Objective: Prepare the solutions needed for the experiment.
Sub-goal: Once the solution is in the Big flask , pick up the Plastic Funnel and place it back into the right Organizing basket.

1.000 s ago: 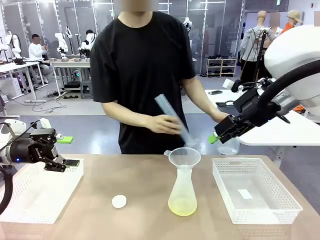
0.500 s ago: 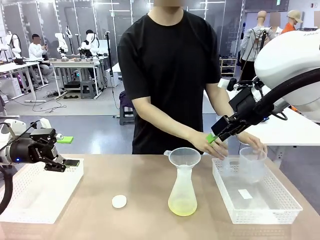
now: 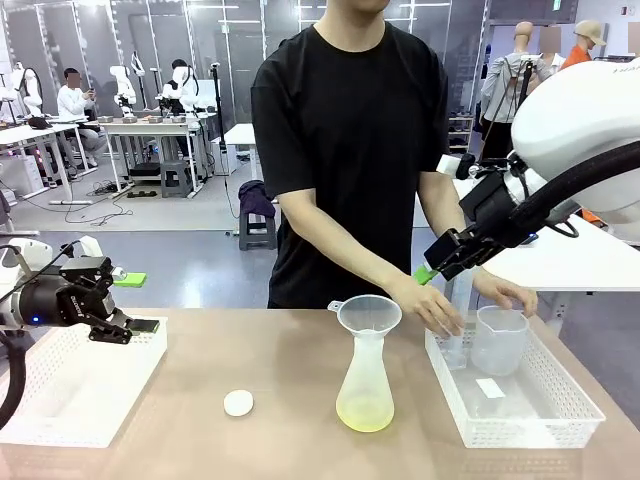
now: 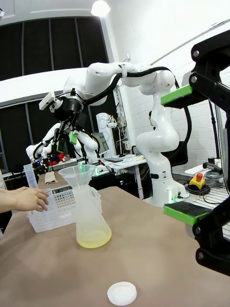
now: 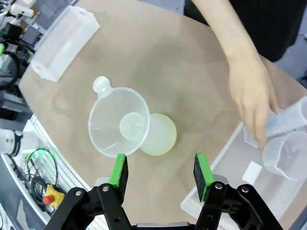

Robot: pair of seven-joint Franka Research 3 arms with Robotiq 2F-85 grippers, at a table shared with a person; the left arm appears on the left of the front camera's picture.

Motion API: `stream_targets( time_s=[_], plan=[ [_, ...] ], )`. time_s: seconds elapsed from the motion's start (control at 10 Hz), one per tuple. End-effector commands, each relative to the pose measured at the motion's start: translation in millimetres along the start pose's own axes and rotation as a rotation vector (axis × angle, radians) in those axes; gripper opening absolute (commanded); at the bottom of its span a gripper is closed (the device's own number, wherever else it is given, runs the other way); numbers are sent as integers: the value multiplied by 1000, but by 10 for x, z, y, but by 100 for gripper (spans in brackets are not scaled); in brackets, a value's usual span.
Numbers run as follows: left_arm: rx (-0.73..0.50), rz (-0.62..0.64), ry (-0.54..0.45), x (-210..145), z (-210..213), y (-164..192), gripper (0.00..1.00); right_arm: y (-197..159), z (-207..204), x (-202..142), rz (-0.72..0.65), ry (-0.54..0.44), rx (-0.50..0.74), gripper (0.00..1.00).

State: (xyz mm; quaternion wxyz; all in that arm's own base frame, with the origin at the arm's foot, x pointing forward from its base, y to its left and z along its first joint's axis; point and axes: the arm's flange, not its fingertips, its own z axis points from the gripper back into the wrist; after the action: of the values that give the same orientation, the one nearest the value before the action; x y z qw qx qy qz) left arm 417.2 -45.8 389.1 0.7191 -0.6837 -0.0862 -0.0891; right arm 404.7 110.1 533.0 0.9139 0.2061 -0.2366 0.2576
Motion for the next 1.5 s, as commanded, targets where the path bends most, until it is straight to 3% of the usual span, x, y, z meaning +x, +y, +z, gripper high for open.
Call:
stream_targets(
  time_s=[0.0,0.4,0.5,0.7,1.0,1.2,1.4],
  plan=[
    [-12,-3,-12,13,-13,-26,100,277,21,3,-68,51,-195,70],
    [-12,-3,-12,13,-13,-26,100,470,-109,-24,-236,108,-305,70],
    [-12,-3,-12,13,-13,-26,100,327,-62,8,-121,71,-236,70],
    [-12,-3,-12,13,-13,-26,100,327,-62,8,-121,71,-236,70],
    [-12,-3,-12,13,-13,-26,100,548,-220,-33,-332,177,-285,70],
    [-12,-3,-12,13,-13,-26,100,660,-329,-45,-368,220,-324,70],
    [-12,-3,-12,13,-13,-26,100,717,-461,-37,-384,202,-323,70]
  ],
)
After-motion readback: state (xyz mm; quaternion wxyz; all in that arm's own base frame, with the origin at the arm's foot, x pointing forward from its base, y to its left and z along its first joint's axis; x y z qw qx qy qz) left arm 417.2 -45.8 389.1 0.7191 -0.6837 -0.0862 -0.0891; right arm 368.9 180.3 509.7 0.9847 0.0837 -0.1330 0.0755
